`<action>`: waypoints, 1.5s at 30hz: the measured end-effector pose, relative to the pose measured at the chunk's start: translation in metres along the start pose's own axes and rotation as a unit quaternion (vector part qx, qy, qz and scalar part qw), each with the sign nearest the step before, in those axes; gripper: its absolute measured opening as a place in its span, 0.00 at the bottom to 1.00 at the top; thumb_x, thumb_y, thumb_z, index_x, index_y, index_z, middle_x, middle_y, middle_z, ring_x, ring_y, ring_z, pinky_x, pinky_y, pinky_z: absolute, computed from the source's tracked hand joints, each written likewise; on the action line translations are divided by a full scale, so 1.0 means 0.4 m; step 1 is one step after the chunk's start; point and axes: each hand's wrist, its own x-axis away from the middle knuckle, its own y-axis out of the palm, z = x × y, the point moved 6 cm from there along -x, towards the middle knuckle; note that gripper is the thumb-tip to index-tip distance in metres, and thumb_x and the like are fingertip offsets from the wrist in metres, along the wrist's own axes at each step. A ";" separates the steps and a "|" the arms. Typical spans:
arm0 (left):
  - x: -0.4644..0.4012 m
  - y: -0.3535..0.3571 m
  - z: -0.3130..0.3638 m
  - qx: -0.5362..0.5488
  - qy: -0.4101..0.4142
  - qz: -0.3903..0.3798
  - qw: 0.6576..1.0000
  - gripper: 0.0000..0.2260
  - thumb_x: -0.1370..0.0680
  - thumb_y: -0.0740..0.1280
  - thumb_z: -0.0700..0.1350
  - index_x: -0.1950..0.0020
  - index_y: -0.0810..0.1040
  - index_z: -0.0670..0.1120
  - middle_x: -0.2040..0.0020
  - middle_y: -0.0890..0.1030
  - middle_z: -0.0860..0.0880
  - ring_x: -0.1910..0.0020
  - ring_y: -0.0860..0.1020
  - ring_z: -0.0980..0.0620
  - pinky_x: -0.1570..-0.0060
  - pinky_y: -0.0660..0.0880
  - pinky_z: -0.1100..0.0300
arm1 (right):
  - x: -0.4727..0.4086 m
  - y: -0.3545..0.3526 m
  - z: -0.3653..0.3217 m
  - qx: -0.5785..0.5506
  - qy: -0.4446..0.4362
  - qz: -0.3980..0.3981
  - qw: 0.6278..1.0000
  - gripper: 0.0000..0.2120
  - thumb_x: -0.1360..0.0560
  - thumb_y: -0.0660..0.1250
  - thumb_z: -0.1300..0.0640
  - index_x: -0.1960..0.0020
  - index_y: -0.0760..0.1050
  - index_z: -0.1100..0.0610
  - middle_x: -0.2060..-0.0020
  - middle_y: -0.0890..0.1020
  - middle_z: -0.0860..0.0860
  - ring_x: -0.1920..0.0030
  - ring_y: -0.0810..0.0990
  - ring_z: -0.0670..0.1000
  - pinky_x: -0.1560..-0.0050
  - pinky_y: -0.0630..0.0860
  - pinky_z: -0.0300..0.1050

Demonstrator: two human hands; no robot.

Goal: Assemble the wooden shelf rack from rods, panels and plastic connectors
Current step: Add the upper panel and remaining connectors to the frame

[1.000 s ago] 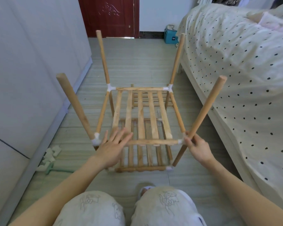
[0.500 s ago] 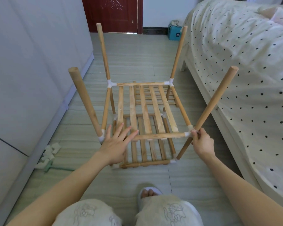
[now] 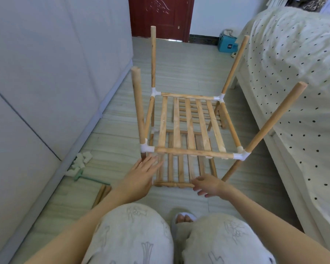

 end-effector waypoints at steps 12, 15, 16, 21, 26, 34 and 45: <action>0.354 0.132 -0.459 0.186 -0.343 -0.028 0.920 0.20 0.20 0.57 0.40 0.28 0.65 0.44 0.28 0.65 0.44 0.30 0.64 0.48 0.35 0.59 0.63 | -0.146 0.373 -0.493 0.389 -0.236 -0.164 0.875 0.23 0.19 0.51 0.46 0.28 0.64 0.56 0.31 0.70 0.54 0.33 0.70 0.56 0.36 0.65 0.45; 0.383 0.198 -0.571 0.179 -0.405 -0.046 0.895 0.24 0.20 0.56 0.39 0.24 0.57 0.44 0.25 0.57 0.42 0.26 0.56 0.46 0.30 0.56 0.58 | -0.289 0.467 -0.530 0.387 -0.258 -0.110 0.878 0.23 0.18 0.50 0.48 0.25 0.58 0.55 0.28 0.66 0.55 0.30 0.66 0.57 0.34 0.63 0.47; 0.385 0.212 -0.604 0.172 -0.421 -0.049 0.889 0.25 0.21 0.56 0.39 0.24 0.55 0.44 0.24 0.55 0.41 0.25 0.54 0.46 0.30 0.55 0.57 | -0.340 0.489 -0.522 0.394 -0.258 -0.093 0.877 0.23 0.18 0.50 0.49 0.25 0.56 0.55 0.28 0.64 0.55 0.30 0.64 0.57 0.33 0.63 0.48; 0.353 0.245 -0.779 0.106 -0.468 -0.027 0.877 0.32 0.24 0.55 0.32 0.23 0.49 0.47 0.23 0.49 0.43 0.26 0.54 0.40 0.30 0.58 0.48 | -0.534 0.557 -0.402 0.466 -0.201 -0.076 0.858 0.27 0.18 0.50 0.51 0.23 0.43 0.50 0.23 0.44 0.52 0.24 0.44 0.57 0.27 0.54 0.56; 0.312 0.281 -0.870 0.100 -0.471 -0.032 0.876 0.29 0.24 0.56 0.31 0.24 0.54 0.44 0.25 0.56 0.40 0.30 0.62 0.38 0.33 0.62 0.47 | -0.600 0.590 -0.327 0.469 -0.202 -0.090 0.855 0.29 0.19 0.53 0.53 0.23 0.43 0.49 0.24 0.38 0.52 0.24 0.39 0.57 0.27 0.53 0.58; 0.338 0.237 -0.864 0.078 -0.506 0.048 0.857 0.14 0.22 0.60 0.34 0.36 0.73 0.39 0.40 0.73 0.37 0.46 0.74 0.37 0.49 0.72 0.46 | -0.574 0.585 -0.335 0.402 -0.155 -0.142 0.891 0.27 0.18 0.52 0.51 0.23 0.46 0.54 0.23 0.44 0.54 0.24 0.48 0.56 0.26 0.52 0.49; 0.273 -0.182 -0.552 0.368 -0.399 0.309 0.781 0.12 0.19 0.60 0.40 0.37 0.75 0.41 0.47 0.79 0.41 0.50 0.77 0.45 0.50 0.71 0.60 | -0.200 0.406 -0.575 0.285 -0.234 -0.099 0.924 0.22 0.19 0.53 0.49 0.27 0.62 0.57 0.31 0.70 0.56 0.32 0.69 0.56 0.36 0.65 0.44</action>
